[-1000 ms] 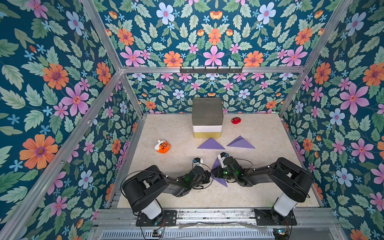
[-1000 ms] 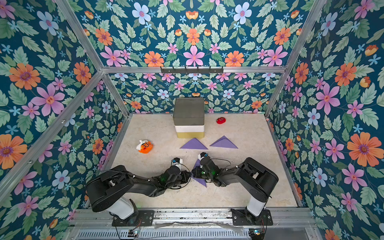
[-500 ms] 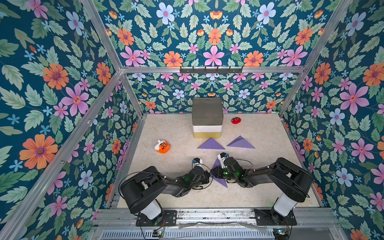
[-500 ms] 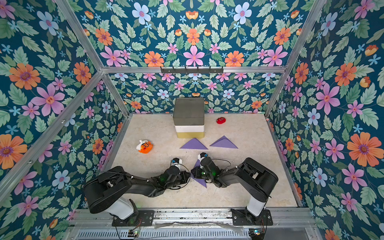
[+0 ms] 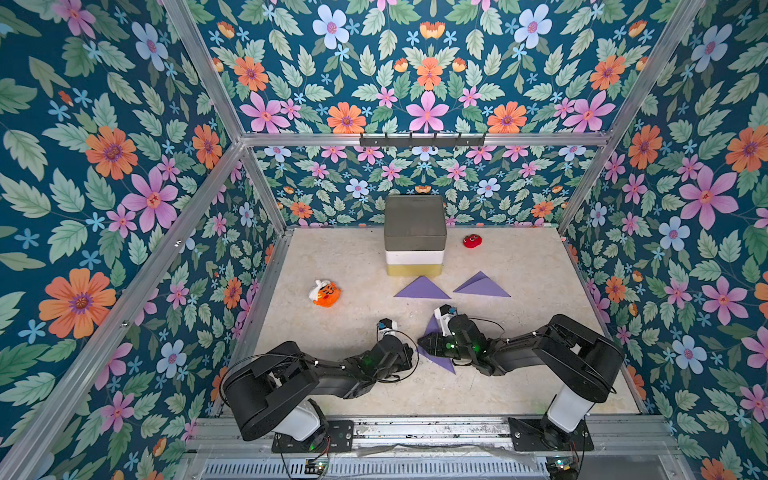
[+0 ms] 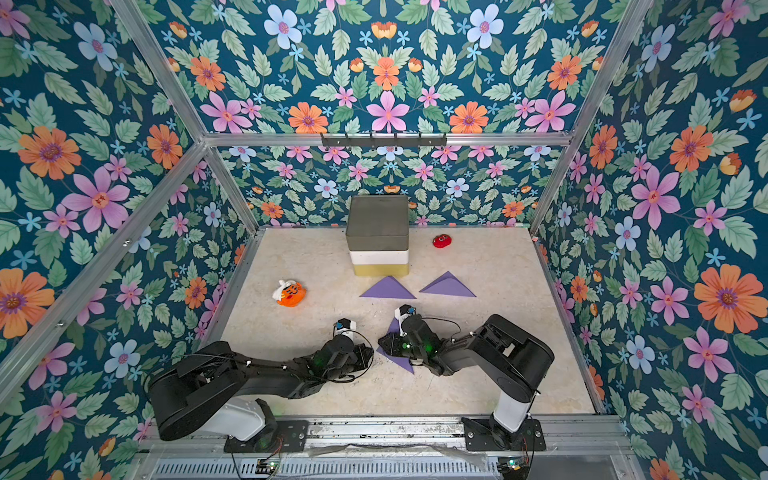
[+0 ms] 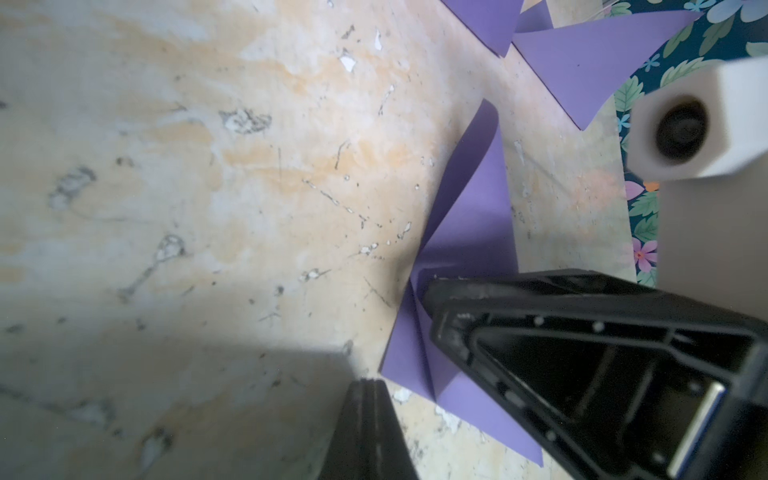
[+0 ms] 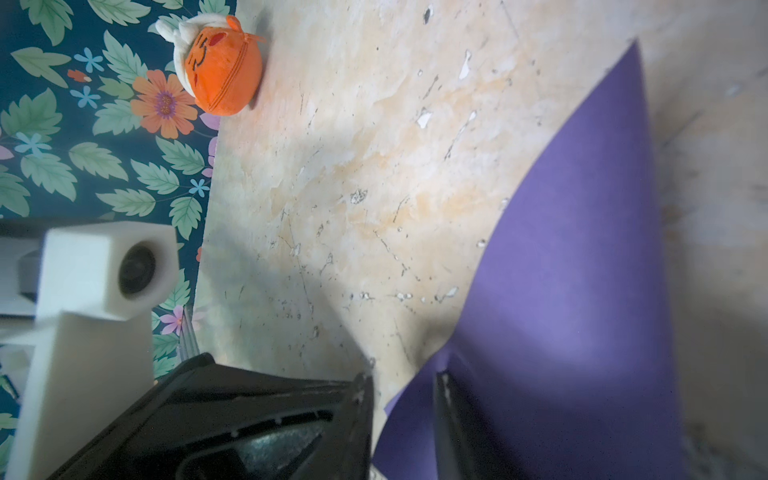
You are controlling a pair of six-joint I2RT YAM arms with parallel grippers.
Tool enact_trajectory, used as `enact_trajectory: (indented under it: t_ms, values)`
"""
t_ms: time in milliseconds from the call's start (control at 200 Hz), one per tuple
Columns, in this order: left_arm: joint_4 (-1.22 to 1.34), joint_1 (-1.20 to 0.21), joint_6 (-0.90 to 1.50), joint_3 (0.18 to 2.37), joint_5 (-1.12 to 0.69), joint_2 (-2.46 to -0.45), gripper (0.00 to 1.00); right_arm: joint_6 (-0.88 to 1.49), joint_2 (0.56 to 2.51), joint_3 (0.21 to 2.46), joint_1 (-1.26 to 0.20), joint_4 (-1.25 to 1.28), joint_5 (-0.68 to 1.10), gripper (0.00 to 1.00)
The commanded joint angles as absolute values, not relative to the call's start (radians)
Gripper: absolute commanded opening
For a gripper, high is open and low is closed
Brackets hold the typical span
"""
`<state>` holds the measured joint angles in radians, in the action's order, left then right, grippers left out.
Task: Fold the square paper diagonally
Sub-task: Fold the paper at the center of the board.
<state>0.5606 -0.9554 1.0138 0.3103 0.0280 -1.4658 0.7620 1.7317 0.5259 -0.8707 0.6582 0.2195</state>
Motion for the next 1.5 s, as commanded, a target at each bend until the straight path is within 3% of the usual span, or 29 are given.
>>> enact_trajectory:
  t_ms: [0,350,555,840,1495]
  values:
    - [0.552,-0.953,1.021,0.306,0.044,-1.462,0.0,0.759,1.732,0.515,-0.871,0.518,0.205,0.34]
    - [0.563,-0.952,1.031,0.325,0.086,-1.425,0.0,0.756,1.73,0.52,-0.871,0.51,0.209,0.38]
    - [0.615,-0.952,1.032,0.346,0.062,-1.45,0.0,0.76,1.727,0.518,-0.871,0.503,0.196,0.14]
    - [0.686,-0.954,1.022,0.387,-0.015,-1.527,0.0,0.763,1.73,0.517,-0.871,0.5,0.193,0.0]
    - [0.664,-0.954,1.04,0.363,-0.016,-1.612,0.0,0.773,1.744,0.525,-0.871,0.503,0.195,0.0]
